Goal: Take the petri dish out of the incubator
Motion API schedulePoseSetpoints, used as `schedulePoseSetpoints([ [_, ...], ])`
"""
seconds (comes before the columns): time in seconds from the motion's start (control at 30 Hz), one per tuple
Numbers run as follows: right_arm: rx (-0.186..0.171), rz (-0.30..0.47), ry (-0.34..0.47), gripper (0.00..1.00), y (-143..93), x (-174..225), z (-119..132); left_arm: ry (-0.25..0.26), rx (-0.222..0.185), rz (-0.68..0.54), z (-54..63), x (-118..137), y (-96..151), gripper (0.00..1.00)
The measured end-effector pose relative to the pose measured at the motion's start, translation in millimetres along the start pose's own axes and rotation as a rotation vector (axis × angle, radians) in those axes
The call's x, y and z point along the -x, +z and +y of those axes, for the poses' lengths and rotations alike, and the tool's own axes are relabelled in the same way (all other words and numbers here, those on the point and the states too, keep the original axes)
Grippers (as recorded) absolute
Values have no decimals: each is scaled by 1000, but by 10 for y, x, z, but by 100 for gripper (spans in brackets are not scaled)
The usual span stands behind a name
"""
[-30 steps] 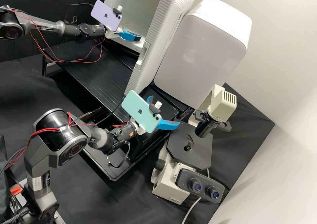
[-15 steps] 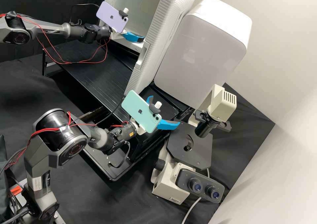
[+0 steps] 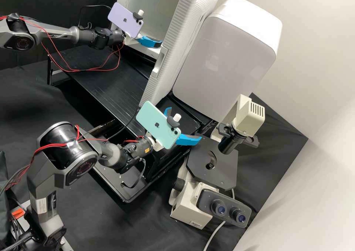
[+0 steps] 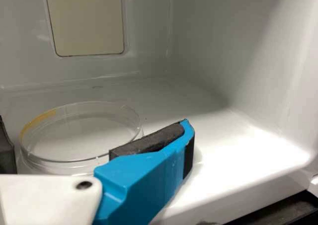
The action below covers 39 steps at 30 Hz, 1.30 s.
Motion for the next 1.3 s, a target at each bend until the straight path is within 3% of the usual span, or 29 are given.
schedulePoseSetpoints([
  [0.4, 0, 0, 0, 100, 0, 0, 0, -2, -5, 6, -45, -7, -26, 100],
  [0.43, 0, 0, 0, 100, 0, 0, 0, -1, -4, 6, -44, -7, -26, 0],
  [0.73, 0, 0, 0, 100, 0, 0, 0, 3, -4, 10, -65, -11, -44, 0],
  [1.3, 0, 0, 0, 100, 0, 0, 0, 3, 5, 13, 5, -26, -32, 0],
])
